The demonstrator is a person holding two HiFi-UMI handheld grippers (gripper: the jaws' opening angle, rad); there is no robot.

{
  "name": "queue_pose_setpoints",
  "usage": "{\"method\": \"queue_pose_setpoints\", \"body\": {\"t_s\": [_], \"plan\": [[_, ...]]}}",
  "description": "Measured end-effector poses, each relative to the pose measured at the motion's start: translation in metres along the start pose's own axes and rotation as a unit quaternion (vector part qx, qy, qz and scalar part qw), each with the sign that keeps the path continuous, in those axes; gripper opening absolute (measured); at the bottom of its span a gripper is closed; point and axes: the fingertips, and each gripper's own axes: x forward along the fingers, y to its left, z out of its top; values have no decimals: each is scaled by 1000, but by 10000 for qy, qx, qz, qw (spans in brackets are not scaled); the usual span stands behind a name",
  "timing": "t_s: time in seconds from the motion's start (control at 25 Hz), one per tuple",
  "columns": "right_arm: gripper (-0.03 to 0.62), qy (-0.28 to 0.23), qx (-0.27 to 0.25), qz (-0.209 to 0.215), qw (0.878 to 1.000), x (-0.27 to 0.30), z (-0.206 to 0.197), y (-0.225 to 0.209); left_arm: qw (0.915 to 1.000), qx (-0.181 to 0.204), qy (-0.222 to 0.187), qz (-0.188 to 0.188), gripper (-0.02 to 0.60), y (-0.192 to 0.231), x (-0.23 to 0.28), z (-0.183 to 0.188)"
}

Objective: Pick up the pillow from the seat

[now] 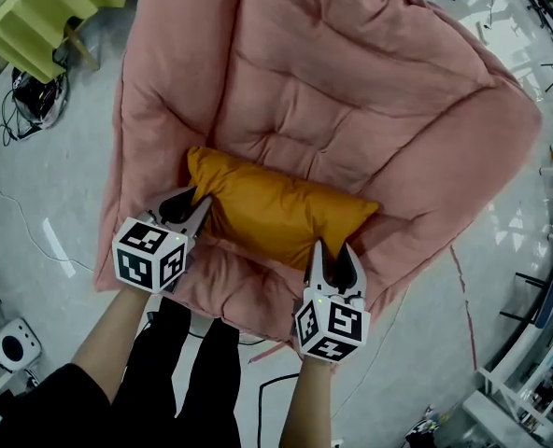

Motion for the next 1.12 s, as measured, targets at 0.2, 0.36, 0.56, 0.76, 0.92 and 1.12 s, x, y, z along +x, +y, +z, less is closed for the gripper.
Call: {"method": "queue_pose_setpoints", "body": {"t_s": [0.2, 0.36, 0.56, 0.76, 0.92, 1.12], "plan": [[172, -179, 49, -3, 9998, -22, 20, 6, 9997, 76, -243, -34, 92, -7, -23, 23], [172, -364, 34, -8, 9993, -43, 55, 8, 9989, 158, -436, -76, 91, -19, -44, 57], [172, -735, -151, -26, 9972, -65, 104, 13, 9963, 252, -816, -97, 89, -30, -68, 103], [172, -1121, -242, -68, 9934, -90, 151, 18, 9915, 435, -1217, -113, 89, -42, -96, 150], [172, -1334, -252, -82, 9907, -113, 184, 26, 9880, 551, -1434, -132, 89, -50, -123, 184], [172, -1580, -289, -77, 9870, -139, 216, 38, 9832, 609, -1712, -154, 89, -58, -156, 215]]}}
